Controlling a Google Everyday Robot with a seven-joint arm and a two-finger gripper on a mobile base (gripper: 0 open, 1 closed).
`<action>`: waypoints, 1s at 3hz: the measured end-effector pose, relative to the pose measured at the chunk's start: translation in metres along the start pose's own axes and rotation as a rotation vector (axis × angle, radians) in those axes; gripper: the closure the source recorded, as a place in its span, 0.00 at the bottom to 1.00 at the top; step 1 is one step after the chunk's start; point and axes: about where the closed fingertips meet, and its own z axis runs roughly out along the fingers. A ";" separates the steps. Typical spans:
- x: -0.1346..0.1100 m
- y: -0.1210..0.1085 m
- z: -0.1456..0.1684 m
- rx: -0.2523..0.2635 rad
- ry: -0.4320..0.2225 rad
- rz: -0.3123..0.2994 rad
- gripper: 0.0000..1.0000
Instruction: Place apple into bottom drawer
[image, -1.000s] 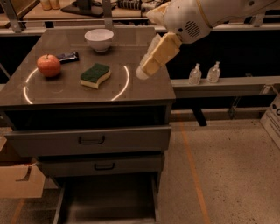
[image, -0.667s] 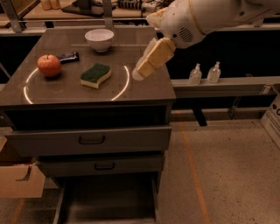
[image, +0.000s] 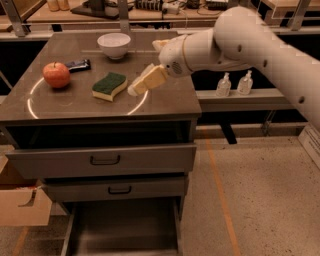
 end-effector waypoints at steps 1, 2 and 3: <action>0.005 -0.022 0.053 -0.005 -0.081 0.018 0.00; -0.001 -0.033 0.102 -0.022 -0.087 0.036 0.00; -0.008 -0.037 0.152 -0.045 -0.083 0.086 0.00</action>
Offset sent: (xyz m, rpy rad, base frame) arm 0.1113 0.1273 -0.0546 0.1028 0.0877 0.0117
